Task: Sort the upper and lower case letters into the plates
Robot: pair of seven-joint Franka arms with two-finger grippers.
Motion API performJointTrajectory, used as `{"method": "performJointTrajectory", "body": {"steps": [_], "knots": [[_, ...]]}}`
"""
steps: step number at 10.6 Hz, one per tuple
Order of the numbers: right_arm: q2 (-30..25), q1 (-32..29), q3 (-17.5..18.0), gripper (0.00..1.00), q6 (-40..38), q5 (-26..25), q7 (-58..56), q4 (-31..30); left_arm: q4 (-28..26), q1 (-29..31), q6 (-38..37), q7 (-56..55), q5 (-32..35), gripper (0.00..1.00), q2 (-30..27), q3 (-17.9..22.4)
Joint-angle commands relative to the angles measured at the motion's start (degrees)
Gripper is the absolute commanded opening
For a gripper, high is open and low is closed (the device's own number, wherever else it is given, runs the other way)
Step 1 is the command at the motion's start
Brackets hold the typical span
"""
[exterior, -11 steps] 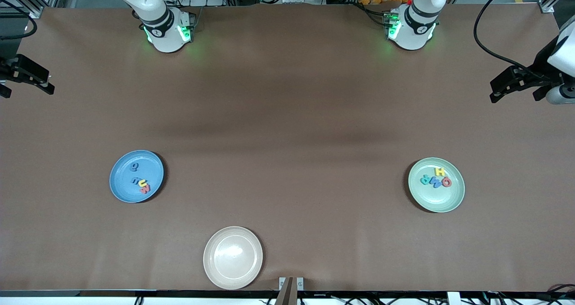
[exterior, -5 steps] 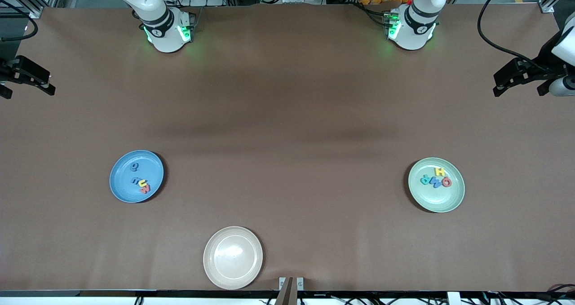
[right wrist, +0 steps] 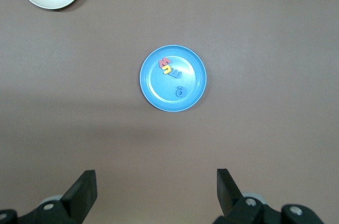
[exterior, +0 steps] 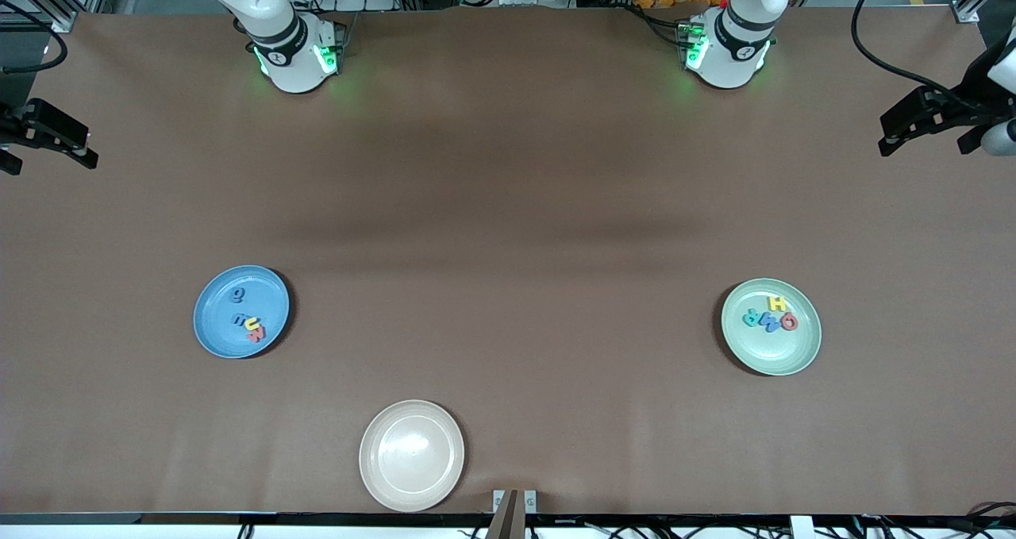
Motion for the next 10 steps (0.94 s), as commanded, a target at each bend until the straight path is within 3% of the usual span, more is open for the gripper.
{"method": "performJointTrajectory", "body": {"steps": [1,10], "knots": [[0.5,0.0,0.0,1.0,-0.5,0.1,0.2,1.2,1.8,-0.5,-2.5,1.6,-1.6,1.0,-0.2,0.6],[0.5,-0.3,0.0,1.0,-0.5,0.4,0.2,1.2,1.7,-0.6,-4.3,1.5,-1.9,1.0,-0.2,1.4]]}}
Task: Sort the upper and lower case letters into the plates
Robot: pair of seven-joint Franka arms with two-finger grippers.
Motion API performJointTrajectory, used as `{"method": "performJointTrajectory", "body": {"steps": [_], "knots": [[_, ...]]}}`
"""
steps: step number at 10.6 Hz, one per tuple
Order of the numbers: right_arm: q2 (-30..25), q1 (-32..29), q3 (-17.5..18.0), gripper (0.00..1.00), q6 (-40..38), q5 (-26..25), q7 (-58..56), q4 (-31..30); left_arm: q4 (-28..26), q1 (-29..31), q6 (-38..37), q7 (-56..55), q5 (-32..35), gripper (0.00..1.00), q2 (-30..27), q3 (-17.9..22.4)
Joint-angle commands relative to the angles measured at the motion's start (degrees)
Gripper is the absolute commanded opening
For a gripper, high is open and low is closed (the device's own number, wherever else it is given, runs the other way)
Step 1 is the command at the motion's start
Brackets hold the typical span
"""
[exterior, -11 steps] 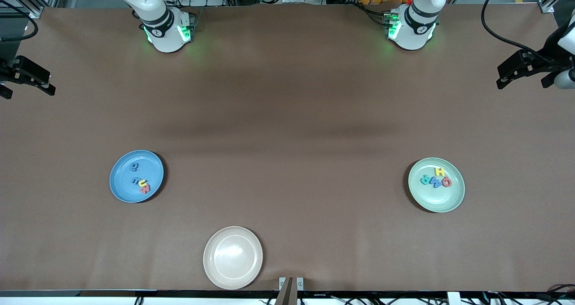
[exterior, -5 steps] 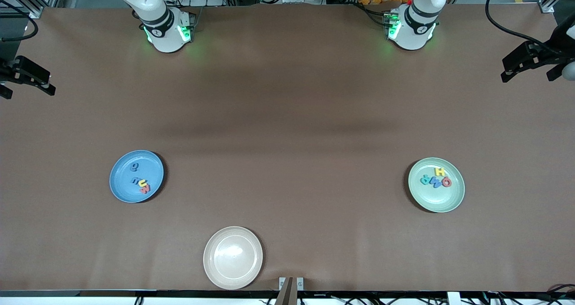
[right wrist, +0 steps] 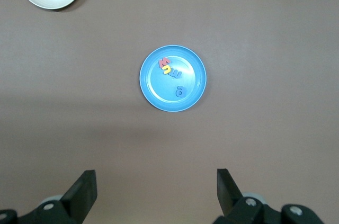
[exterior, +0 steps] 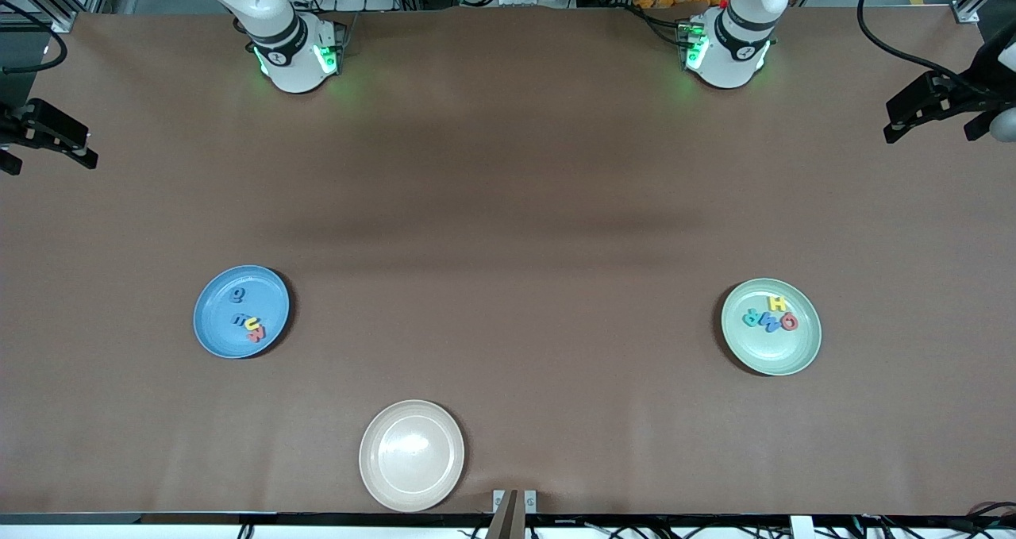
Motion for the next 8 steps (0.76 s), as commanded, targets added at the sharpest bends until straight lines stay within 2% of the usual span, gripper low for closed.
{"method": "performJointTrajectory", "body": {"steps": [1,8], "knots": [[0.8,-0.2,0.0,1.0,-0.6,0.4,0.2,1.1,0.7,-0.4,-2.0,1.4,-2.7,1.0,-0.2,1.4],[0.8,-0.4,0.0,1.0,-0.8,0.5,0.2,1.2,0.7,-0.6,-2.0,1.4,-2.4,1.0,-0.2,1.8]]}}
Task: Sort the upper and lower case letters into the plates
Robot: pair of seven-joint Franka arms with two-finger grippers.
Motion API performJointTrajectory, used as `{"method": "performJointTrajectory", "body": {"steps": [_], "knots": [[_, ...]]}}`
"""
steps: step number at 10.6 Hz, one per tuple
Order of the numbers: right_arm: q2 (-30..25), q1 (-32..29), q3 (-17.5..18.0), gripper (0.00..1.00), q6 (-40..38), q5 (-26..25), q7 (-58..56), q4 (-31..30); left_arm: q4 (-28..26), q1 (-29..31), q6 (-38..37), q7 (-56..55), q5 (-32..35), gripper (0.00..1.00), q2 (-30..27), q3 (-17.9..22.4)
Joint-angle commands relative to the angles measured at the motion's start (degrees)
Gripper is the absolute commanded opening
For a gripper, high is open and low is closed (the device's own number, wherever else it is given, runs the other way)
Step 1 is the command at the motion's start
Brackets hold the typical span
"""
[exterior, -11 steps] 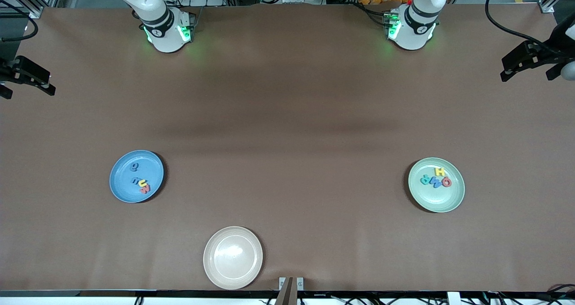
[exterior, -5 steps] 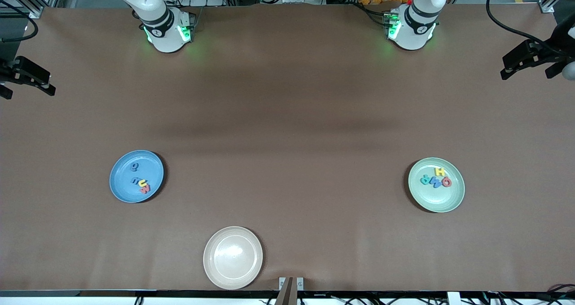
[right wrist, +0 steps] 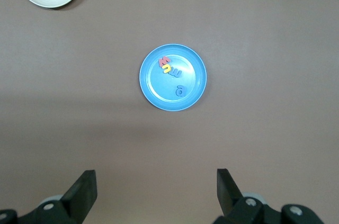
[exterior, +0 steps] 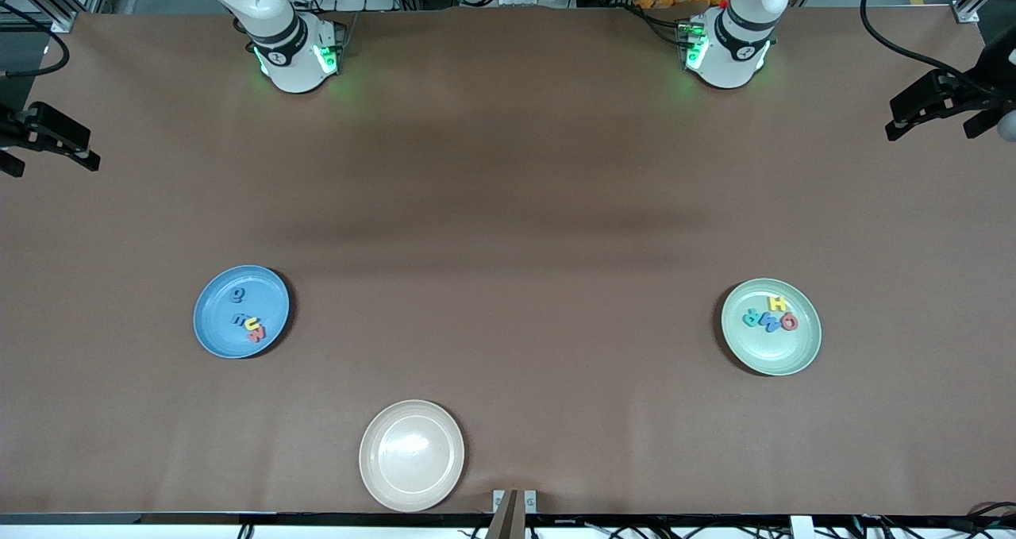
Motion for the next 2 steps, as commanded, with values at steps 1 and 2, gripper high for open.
{"method": "performJointTrajectory", "body": {"steps": [1,2], "knots": [[0.4,-0.3,0.0,1.0,-0.7,0.5,0.2,1.2,0.7,-0.7,-1.4,1.4,-0.8,1.0,-0.2,0.6],[0.5,-0.4,0.0,1.0,-0.7,0.5,0.2,1.2,0.7,-0.7,-1.4,1.4,-0.7,1.0,-0.2,0.6]]}}
